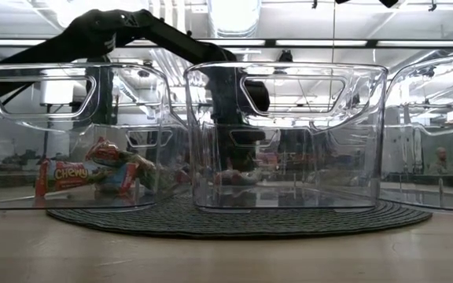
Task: Pick and place Granola Bars by type
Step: Put the red granola bar into the left transparent bin
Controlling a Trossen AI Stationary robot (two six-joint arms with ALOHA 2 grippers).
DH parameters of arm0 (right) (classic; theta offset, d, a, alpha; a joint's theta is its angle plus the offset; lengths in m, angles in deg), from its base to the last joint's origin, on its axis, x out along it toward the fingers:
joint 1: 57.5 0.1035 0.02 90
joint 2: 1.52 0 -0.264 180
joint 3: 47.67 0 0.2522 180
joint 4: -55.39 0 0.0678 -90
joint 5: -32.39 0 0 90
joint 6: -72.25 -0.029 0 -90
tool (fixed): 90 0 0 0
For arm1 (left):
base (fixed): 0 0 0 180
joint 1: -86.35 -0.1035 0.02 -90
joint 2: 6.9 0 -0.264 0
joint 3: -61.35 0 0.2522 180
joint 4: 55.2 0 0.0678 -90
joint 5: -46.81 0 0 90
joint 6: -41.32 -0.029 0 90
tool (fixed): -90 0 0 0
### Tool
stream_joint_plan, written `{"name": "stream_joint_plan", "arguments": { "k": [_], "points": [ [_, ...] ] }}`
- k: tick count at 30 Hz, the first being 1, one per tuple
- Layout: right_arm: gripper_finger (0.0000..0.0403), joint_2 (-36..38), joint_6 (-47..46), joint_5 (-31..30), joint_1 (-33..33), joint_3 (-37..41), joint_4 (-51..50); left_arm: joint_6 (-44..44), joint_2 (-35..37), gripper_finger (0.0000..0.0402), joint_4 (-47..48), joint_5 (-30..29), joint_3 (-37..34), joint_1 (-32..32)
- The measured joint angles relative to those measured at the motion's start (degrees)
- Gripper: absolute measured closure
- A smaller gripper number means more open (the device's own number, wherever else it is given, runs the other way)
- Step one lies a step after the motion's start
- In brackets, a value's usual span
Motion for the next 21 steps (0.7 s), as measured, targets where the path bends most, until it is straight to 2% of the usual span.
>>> {"name": "stream_joint_plan", "arguments": {
  "k": [13, 21],
  "points": [
    [0.0394, 0.0, 0.0, 0.0, 0.0, 0.0, 0.0, -0.1, 0.0, 0.0271, 0.0, -0.1, 0.0, 0.0],
    [0.0394, 0.0, 0.0, 0.0, 0.0, 0.0, 0.0, 0.0, 0.0, 0.0303, 0.0, 0.1, 0.0, 0.0]
  ]
}}
